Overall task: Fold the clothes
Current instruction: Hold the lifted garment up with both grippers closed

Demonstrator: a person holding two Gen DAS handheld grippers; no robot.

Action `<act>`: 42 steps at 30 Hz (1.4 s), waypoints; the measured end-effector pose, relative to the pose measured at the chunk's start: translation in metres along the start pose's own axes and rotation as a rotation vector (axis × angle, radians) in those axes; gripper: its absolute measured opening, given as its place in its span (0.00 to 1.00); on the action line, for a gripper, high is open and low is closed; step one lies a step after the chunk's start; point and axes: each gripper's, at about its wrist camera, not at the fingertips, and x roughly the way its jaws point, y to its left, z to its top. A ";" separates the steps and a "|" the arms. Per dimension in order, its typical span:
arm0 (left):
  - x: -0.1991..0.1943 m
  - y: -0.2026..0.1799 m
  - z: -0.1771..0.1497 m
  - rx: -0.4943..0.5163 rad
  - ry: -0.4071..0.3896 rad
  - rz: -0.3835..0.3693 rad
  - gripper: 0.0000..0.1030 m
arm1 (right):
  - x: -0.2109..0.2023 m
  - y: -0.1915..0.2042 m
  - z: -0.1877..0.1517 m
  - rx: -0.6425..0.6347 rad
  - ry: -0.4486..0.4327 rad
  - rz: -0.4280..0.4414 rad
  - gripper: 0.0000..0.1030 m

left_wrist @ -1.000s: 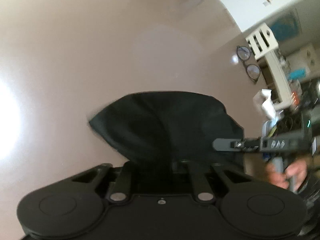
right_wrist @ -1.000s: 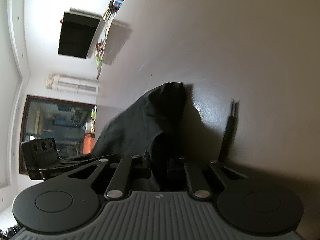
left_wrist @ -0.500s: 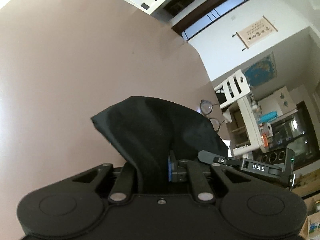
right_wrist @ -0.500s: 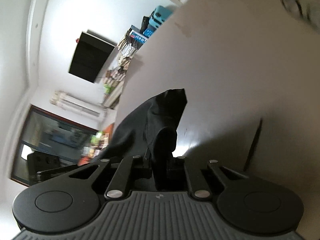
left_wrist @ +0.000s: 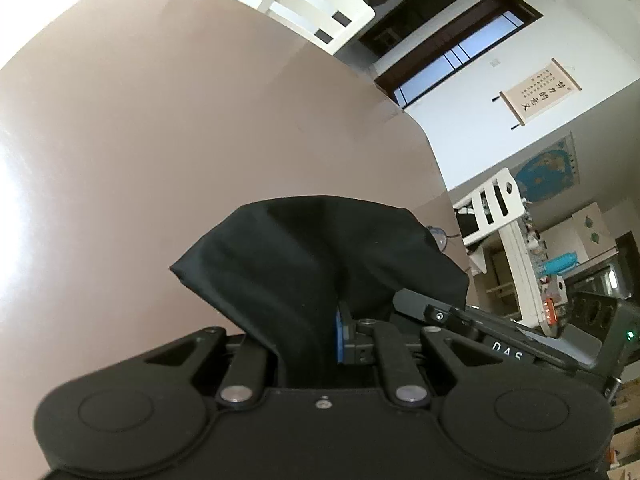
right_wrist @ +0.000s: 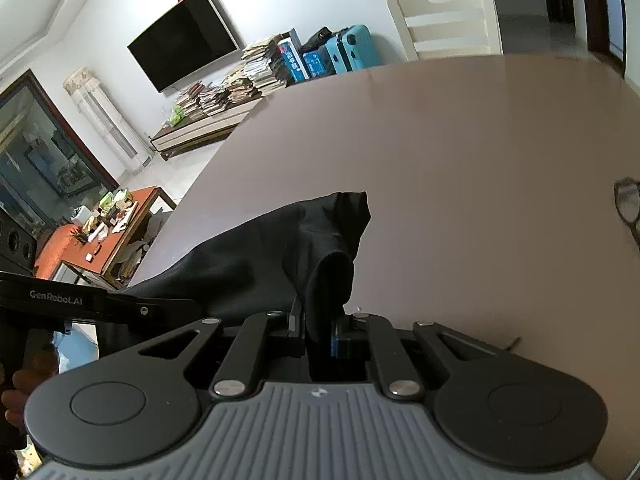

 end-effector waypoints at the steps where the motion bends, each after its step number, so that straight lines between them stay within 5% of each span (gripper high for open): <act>1: -0.001 0.000 0.000 0.001 -0.002 0.006 0.12 | 0.000 0.007 0.001 -0.011 -0.006 -0.010 0.10; 20: 0.004 0.020 0.000 -0.047 0.008 0.114 0.12 | 0.045 0.035 0.009 -0.136 0.064 -0.042 0.10; 22: 0.007 0.029 -0.001 -0.050 0.018 0.144 0.12 | 0.058 0.018 0.005 -0.048 0.102 -0.006 0.20; 23: 0.010 0.036 -0.003 -0.061 0.028 0.165 0.12 | 0.064 0.008 0.003 0.003 0.118 0.012 0.35; 27: 0.015 0.064 -0.008 -0.113 0.067 0.192 0.12 | 0.071 -0.070 -0.011 0.347 0.136 0.117 0.41; 30: 0.016 0.076 -0.011 -0.120 0.086 0.184 0.13 | 0.075 -0.106 -0.016 0.456 0.156 0.210 0.54; 35: 0.021 0.084 -0.008 -0.136 0.113 0.179 0.14 | 0.099 -0.131 -0.010 0.479 0.240 0.399 0.70; 42: 0.026 0.086 -0.006 -0.151 0.130 0.168 0.15 | 0.133 -0.110 0.011 0.355 0.384 0.571 0.89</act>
